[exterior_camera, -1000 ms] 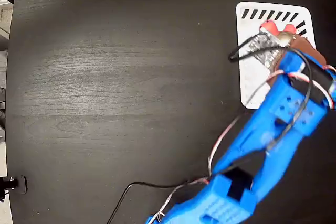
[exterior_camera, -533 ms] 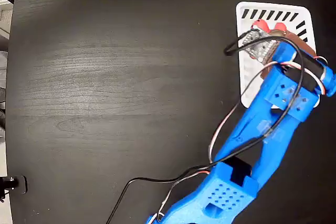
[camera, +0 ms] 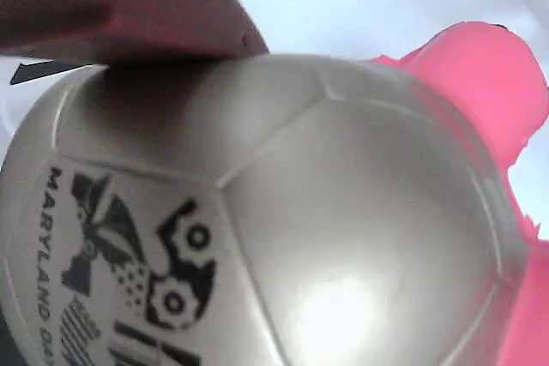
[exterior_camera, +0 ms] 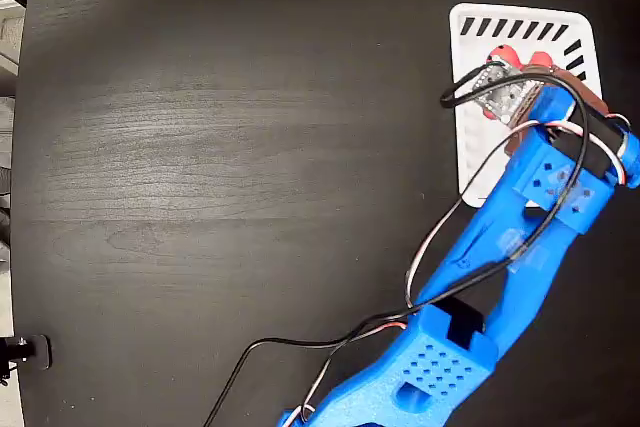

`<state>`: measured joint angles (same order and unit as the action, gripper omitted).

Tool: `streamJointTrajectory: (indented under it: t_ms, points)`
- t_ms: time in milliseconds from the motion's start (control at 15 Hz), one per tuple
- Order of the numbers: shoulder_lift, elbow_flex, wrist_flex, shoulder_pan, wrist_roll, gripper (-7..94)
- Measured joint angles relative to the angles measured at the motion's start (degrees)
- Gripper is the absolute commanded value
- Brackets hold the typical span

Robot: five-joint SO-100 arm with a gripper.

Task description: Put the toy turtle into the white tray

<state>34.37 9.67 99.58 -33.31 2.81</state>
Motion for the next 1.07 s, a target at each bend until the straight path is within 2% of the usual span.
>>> streamJointTrajectory:
  t_ms: [67, 200, 267, 600, 667, 800, 1067]
  points:
    - [0.00, 0.00, 0.00, -0.18, -0.44, 53]
    - [0.00, 0.00, 0.00, -0.53, -0.62, 55]
    - [0.00, 0.00, 0.00, -0.44, -0.62, 61]
    - [-0.62, -0.09, 0.00, -0.53, -0.62, 59]
    - [-0.70, -0.09, 0.00, -0.44, -0.62, 49]
    - [-0.70, -0.09, 0.00, -0.44, -0.53, 2]
    - [7.21, 6.24, -0.44, -0.26, 4.13, -1]
